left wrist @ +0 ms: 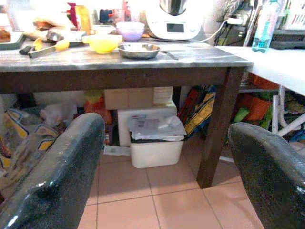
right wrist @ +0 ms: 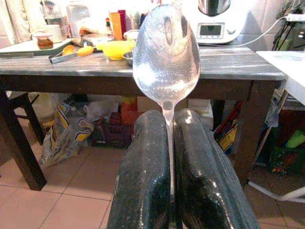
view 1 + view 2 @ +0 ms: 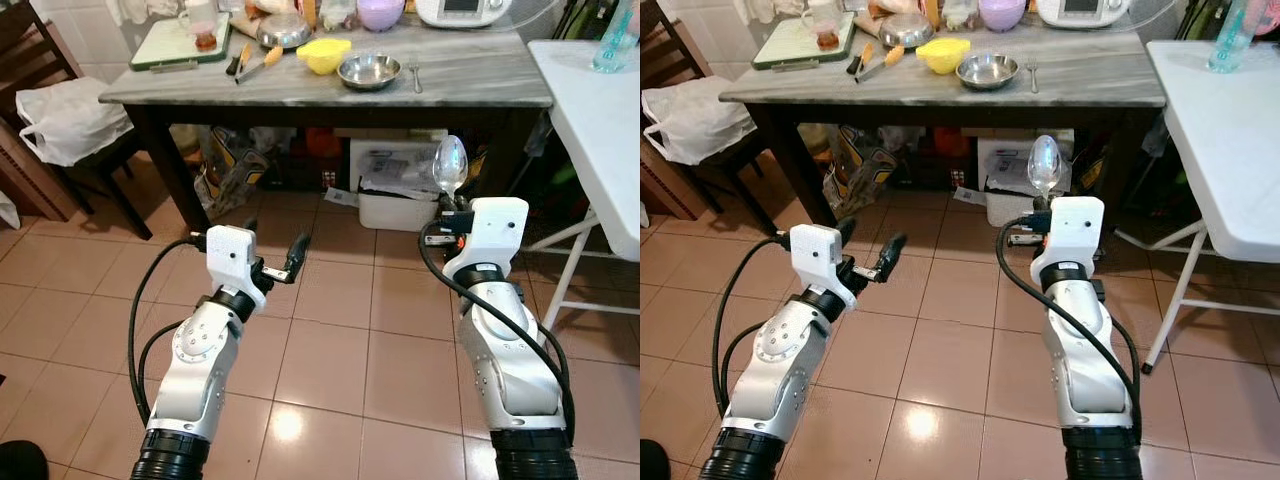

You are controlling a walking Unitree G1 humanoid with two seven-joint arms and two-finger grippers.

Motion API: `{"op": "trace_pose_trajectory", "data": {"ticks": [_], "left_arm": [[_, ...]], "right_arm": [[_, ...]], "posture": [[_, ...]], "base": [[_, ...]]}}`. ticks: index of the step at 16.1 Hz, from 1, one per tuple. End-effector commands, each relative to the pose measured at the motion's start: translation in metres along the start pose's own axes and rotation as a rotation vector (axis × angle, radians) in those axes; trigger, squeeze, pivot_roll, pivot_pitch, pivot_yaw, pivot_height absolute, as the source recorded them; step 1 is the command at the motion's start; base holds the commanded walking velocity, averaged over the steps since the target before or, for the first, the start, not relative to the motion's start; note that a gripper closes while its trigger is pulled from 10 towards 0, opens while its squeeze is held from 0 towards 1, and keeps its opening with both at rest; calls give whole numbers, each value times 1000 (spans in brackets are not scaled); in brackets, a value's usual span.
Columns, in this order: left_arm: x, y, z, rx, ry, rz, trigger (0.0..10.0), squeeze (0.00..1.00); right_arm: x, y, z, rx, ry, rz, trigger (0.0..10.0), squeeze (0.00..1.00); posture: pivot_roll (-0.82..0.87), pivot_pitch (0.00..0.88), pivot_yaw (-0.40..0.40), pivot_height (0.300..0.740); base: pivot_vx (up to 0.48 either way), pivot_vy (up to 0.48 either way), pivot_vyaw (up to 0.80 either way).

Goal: Setting the table

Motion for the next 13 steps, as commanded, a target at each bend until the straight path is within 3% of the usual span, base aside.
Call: {"op": "trace_pose_trajectory", "data": {"ticks": [1,7,13], "left_arm": [[2,2,3,3,0,-4,10000,0],[-1,0,5,-6,12,-1,10000,0],[-2,-1,4,-10,16,2,10000,0]], "right_arm": [[3,3,-1,10,-17,-8,10000,0],[2,4,0,8,-9,-28,10000,0],[1,3,-1,11,-3,-28,10000,0]], "posture": [[-25,96,73,740],[-25,99,74,740],[-32,98,74,740]], "base": [[364,0,0],[379,0,0],[372,0,-598]]}}
Point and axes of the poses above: a point about 5 cm out from each wrist's last joint towards the gripper, its own z axis pointing back from the gripper into the wrist, its own x axis along the axis of the wrist's last joint, y = z × x, the point moved 3 cm from there along -z, pointing out of the wrist towards the gripper, and after that the axes turned 13 degrees about z, right-handed, at the moved point
